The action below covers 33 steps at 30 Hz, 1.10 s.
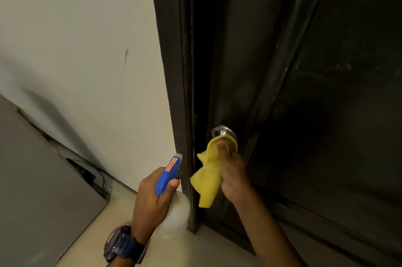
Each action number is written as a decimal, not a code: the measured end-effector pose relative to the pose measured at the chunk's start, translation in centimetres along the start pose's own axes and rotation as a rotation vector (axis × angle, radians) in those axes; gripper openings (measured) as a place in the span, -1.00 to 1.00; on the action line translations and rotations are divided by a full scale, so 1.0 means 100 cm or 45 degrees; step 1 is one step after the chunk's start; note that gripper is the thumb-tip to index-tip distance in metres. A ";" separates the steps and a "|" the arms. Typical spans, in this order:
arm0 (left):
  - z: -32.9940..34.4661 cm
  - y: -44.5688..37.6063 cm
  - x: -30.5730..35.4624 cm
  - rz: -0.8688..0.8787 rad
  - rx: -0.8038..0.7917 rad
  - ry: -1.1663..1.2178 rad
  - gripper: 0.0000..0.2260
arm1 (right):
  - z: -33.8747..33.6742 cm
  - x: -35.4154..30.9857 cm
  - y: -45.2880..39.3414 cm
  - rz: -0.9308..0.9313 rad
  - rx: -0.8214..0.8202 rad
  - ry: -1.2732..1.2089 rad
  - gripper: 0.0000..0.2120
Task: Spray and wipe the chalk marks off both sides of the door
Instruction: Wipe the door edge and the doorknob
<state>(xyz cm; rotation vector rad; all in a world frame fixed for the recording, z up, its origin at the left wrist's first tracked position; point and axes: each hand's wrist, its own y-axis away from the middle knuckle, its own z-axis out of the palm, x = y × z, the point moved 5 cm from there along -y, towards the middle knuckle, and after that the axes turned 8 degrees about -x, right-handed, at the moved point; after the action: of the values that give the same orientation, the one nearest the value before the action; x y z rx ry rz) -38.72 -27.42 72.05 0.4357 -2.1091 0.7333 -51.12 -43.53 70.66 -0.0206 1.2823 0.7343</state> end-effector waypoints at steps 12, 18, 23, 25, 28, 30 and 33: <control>-0.005 -0.008 -0.026 -0.063 -0.017 0.124 -0.30 | 0.021 -0.038 0.029 -1.100 0.147 2.023 -0.43; -0.004 -0.010 -0.022 -0.054 -0.013 0.153 -0.29 | 0.037 -0.030 -0.008 -1.028 0.047 2.552 -0.71; -0.003 -0.006 -0.022 -0.066 0.009 0.136 -0.19 | 0.045 -0.050 -0.016 -1.174 -0.156 2.704 -0.90; -0.003 -0.003 -0.020 -0.068 0.020 0.136 -0.20 | 0.050 -0.057 -0.014 -1.126 -0.182 2.721 -0.87; -0.003 0.000 -0.018 -0.090 0.047 0.131 -0.17 | 0.055 -0.054 -0.007 -0.905 -0.274 2.819 -0.75; -0.003 0.001 -0.016 -0.091 0.057 0.129 -0.19 | 0.058 -0.057 -0.006 -0.801 -0.273 2.888 -0.57; -0.002 0.001 -0.014 -0.048 0.076 0.118 -0.28 | 0.058 -0.064 -0.005 -0.756 -0.288 2.772 -0.61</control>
<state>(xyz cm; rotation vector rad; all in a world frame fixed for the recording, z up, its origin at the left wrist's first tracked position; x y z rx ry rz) -37.85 -27.14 70.92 0.4641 -1.9918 0.7810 -46.48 -44.62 77.89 -1.7010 2.9163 0.0371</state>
